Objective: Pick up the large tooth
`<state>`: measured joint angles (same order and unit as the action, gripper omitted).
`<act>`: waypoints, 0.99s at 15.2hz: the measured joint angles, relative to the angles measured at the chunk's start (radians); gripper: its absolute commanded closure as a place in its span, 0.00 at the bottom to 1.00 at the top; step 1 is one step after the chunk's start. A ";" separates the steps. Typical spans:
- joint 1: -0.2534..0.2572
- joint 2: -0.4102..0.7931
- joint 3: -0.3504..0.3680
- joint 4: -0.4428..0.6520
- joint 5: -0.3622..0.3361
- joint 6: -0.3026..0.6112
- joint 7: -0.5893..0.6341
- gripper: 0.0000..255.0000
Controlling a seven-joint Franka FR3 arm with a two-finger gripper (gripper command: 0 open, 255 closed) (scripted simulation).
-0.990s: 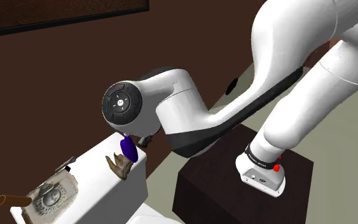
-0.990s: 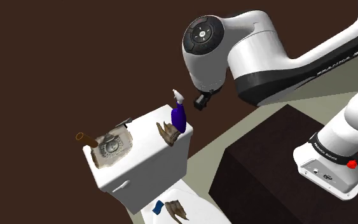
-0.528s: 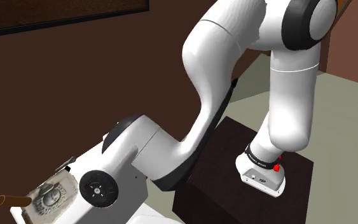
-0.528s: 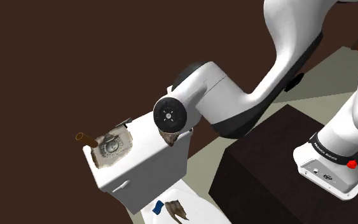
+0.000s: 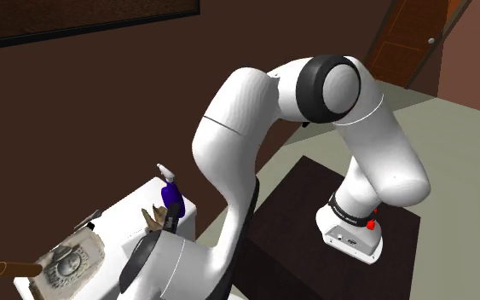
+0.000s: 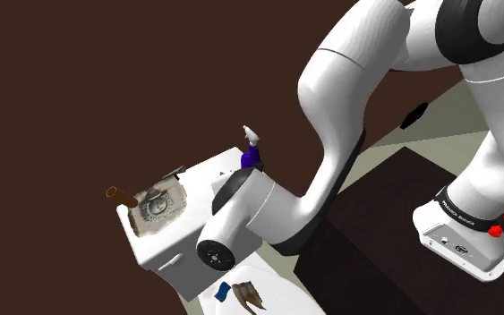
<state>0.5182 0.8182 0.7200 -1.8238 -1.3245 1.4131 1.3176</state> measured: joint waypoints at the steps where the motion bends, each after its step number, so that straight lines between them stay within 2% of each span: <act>1: 0.032 0.041 -0.026 0.029 -0.030 -0.016 -0.002 0.00; 4: 0.130 0.176 -0.104 0.144 -0.117 -0.062 -0.024 0.00; 8: 0.232 0.336 -0.192 0.286 -0.211 -0.098 -0.061 0.00; 15: 0.272 0.446 -0.229 0.386 -0.245 -0.090 -0.060 0.00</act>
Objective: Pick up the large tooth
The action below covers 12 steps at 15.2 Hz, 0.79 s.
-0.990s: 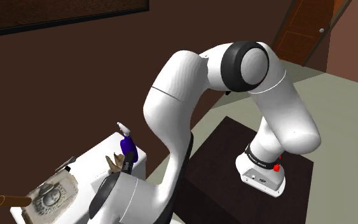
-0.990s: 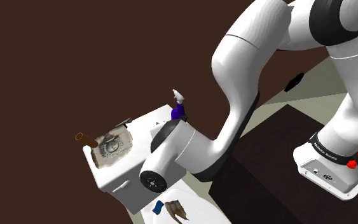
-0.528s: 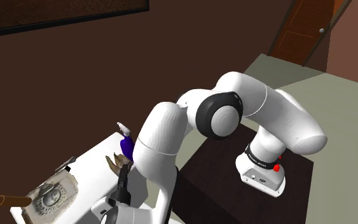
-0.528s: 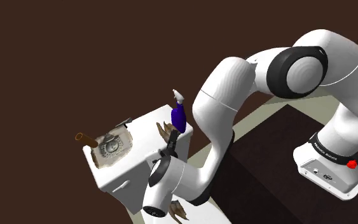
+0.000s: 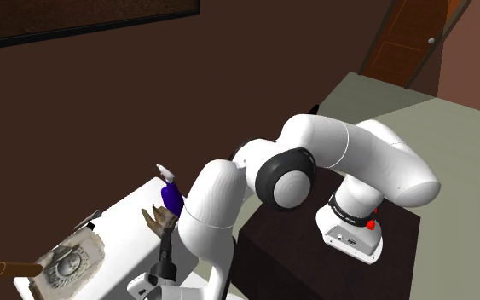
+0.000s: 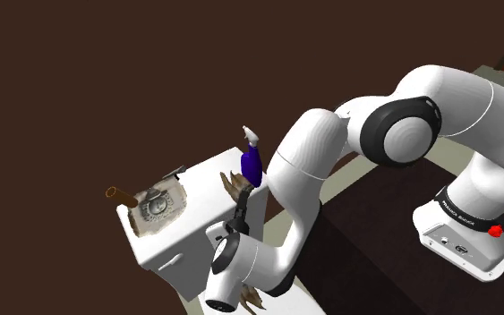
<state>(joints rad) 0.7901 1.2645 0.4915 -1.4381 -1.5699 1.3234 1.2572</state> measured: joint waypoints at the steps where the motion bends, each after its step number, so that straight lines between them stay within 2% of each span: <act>1: 0.003 0.010 -0.003 0.011 -0.003 0.002 -0.001 0.00; 2: 0.004 0.014 -0.004 0.015 -0.004 0.003 -0.001 1.00; 12: 0.005 0.017 -0.004 0.020 -0.005 0.002 -0.001 1.00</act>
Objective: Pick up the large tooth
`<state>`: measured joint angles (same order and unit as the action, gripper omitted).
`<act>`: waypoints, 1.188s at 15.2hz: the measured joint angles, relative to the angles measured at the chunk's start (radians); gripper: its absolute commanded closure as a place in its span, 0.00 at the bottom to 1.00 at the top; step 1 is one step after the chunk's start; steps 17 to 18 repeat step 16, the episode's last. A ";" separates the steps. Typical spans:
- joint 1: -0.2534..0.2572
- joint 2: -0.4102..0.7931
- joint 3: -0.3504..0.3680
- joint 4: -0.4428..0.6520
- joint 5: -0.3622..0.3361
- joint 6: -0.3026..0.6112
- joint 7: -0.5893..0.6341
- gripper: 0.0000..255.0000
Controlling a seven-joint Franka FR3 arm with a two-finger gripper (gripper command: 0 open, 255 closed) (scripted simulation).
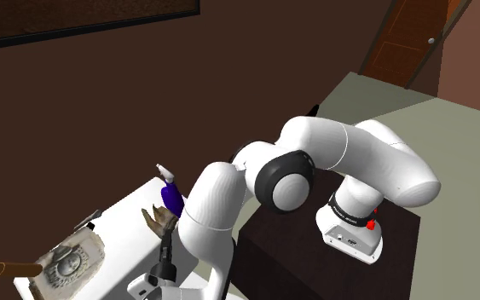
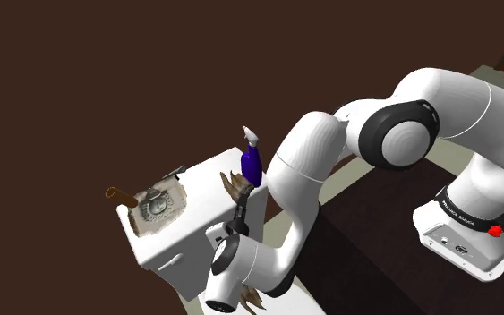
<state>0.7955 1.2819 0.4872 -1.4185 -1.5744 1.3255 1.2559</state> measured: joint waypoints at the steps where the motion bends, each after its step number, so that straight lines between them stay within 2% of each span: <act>1: -0.002 -0.005 0.001 -0.006 0.001 0.000 -0.001 1.00; 15: -0.050 -0.181 0.046 -0.155 0.040 -0.030 -0.026 1.00; 18: -0.050 -0.186 0.047 -0.157 0.041 -0.032 -0.029 1.00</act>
